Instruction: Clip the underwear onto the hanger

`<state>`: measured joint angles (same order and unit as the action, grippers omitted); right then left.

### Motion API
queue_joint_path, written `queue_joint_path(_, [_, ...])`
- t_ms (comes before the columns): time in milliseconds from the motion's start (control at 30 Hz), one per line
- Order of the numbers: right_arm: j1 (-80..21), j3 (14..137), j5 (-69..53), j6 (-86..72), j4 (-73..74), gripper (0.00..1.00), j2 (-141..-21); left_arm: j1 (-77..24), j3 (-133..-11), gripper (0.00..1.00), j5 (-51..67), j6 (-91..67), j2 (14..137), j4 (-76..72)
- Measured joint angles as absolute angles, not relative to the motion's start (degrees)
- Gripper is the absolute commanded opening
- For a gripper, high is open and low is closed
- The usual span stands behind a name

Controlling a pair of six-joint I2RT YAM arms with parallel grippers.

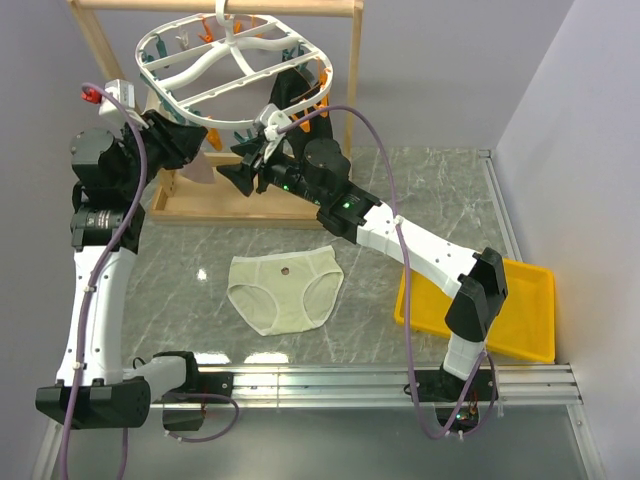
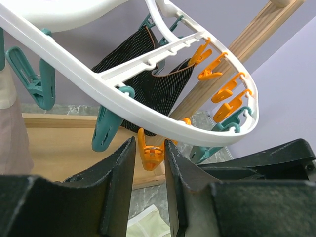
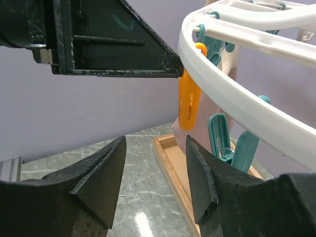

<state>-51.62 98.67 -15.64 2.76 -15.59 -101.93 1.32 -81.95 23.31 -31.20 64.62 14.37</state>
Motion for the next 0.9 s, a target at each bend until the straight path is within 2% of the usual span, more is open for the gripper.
queue_joint_path(133, [-51.6, 98.7, -15.2, 2.6, -15.9, 0.58, -101.9, 1.3, -82.0, 0.35, 23.8, -31.1, 65.5, 14.1])
queue_joint_path(233, [-51.6, 98.7, -15.0, 2.6, -15.9, 0.58, -101.9, 1.3, -81.9, 0.29, 24.3, -31.1, 66.2, 13.9])
queue_joint_path(533, [-51.6, 98.7, -14.3, 2.6, -16.5, 0.58, -102.5, 1.4, -81.8, 0.22, 25.9, -31.2, 66.8, 12.6])
queue_joint_path(900, [-51.6, 101.4, -12.6, 3.0, -16.9, 0.58, -106.4, 1.4, -81.1, 0.01, 27.8, -31.2, 67.0, 11.0])
